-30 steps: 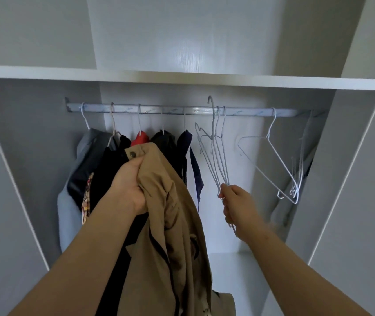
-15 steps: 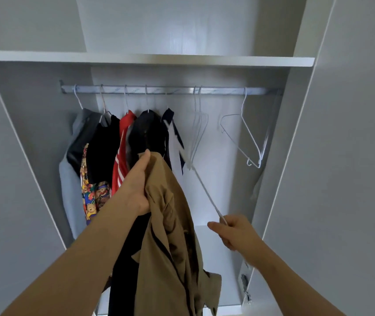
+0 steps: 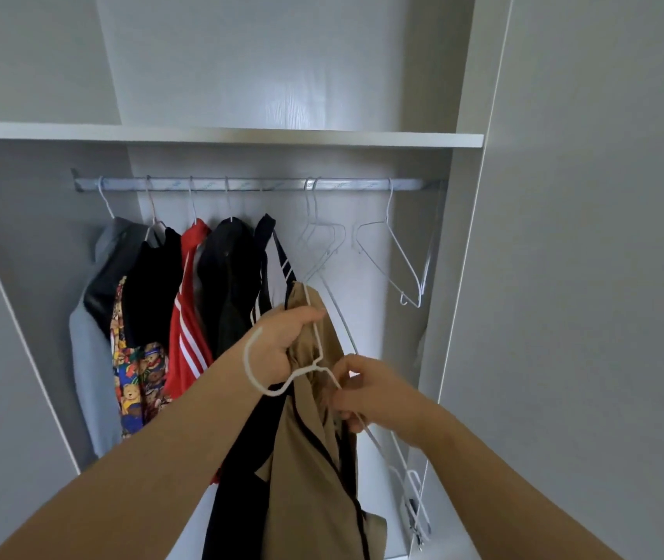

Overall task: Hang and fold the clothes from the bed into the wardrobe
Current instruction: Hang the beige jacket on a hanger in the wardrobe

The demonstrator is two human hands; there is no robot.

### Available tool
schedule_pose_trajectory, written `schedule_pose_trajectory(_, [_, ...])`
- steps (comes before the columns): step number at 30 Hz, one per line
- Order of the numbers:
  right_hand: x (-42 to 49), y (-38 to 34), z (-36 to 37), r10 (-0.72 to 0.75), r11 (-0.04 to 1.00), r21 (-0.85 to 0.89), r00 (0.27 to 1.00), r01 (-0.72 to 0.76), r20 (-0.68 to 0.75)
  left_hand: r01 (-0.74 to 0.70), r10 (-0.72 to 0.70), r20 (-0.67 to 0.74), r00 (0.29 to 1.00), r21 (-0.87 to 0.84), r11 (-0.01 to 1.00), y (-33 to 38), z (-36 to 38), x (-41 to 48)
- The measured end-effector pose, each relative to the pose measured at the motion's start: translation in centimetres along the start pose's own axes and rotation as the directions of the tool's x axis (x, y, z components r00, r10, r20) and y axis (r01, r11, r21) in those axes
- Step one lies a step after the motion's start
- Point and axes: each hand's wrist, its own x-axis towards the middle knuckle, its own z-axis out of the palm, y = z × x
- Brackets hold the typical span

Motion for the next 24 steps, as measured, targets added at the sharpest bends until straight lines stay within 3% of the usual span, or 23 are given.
schedule_pose_trajectory(4, [1.2,-1.0,1.1,-0.102,0.993,0.038,0.979,0.11,-0.176,-0.086,0.085,0.035,0.996,0.026,0.996,0.5,-0.5,0.0])
schedule_pose_trajectory(7, [1.4,-0.1,0.8,-0.069,0.993,0.051,0.884,0.104,-0.462,-0.115,0.116,-0.027,0.993,0.007,0.993,1.0,-1.7,0.3])
schedule_pose_trajectory(9, [1.3,0.5,0.2,-0.052,0.98,0.13,0.824,0.151,-0.564,-0.141,0.141,-0.065,0.988,-0.001,0.99,1.5,-2.5,0.5])
schedule_pose_trajectory(11, [1.3,0.7,-0.3,-0.04,0.969,0.173,0.808,0.174,-0.587,-0.193,0.197,-0.093,0.976,0.048,0.98,1.9,-3.5,1.0])
schedule_pose_trajectory(16, [1.7,1.1,-2.1,0.053,0.933,0.299,0.746,0.199,-0.663,-0.319,0.408,-0.142,0.902,0.417,0.851,3.0,-7.0,1.9])
schedule_pose_trajectory(18, [1.6,1.5,-2.6,0.08,0.903,0.37,0.759,0.219,-0.646,-0.313,0.419,-0.17,0.892,0.435,0.844,3.5,-8.3,2.0])
schedule_pose_trajectory(21, [1.4,1.9,-2.5,0.13,0.86,0.48,0.835,0.173,-0.534,-0.291,0.383,-0.178,0.906,0.394,0.872,4.4,-9.4,2.0])
schedule_pose_trajectory(24, [1.6,2.0,-1.4,0.119,0.955,0.297,0.885,0.023,-0.451,-0.247,0.312,-0.192,0.93,0.301,0.921,5.4,-10.1,1.2])
